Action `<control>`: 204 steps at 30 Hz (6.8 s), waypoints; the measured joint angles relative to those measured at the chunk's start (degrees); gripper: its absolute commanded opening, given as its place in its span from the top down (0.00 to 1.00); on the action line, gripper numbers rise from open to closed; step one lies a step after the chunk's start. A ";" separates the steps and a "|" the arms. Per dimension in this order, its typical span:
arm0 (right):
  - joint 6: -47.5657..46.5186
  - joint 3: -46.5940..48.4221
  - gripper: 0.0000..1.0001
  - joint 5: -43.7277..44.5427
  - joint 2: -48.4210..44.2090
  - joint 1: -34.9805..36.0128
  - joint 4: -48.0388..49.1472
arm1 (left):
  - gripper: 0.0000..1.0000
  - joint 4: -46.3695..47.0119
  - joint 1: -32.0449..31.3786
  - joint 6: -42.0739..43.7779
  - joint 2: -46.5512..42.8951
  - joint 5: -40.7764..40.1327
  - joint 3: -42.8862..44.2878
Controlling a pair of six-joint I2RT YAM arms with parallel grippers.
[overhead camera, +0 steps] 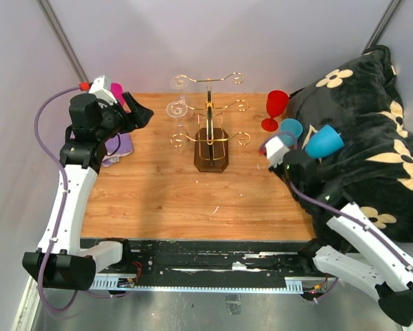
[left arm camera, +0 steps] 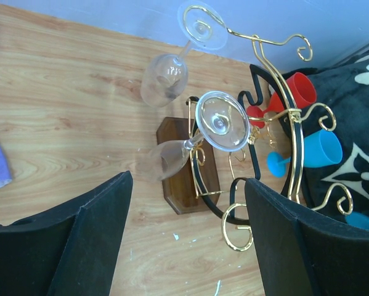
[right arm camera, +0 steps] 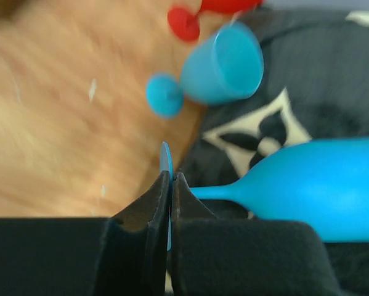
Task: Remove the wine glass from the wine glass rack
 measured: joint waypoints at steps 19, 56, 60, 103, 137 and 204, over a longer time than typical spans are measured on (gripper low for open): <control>-17.51 -25.35 0.99 35.34 3.76 21.24 15.76 | 0.22 1.03 0.00 -1.20 -2.03 0.94 -3.78; 20.24 -6.36 0.94 50.27 65.24 16.26 9.55 | 0.21 1.42 0.00 -0.48 -3.98 -0.28 -5.03; 20.37 -5.92 0.82 50.47 65.51 16.26 8.81 | 0.21 1.73 0.00 -0.50 -5.11 -0.55 -5.40; 30.42 9.79 0.49 11.89 44.09 24.39 -16.04 | 0.21 0.83 0.00 2.45 -4.20 -9.46 -2.91; 22.95 18.01 0.43 8.22 3.10 17.99 -18.18 | 0.40 11.08 -4.02 -10.16 19.28 7.13 4.04; 21.57 16.06 0.41 9.90 1.53 17.00 -15.34 | 1.00 32.24 -6.32 -26.01 22.56 7.02 -2.73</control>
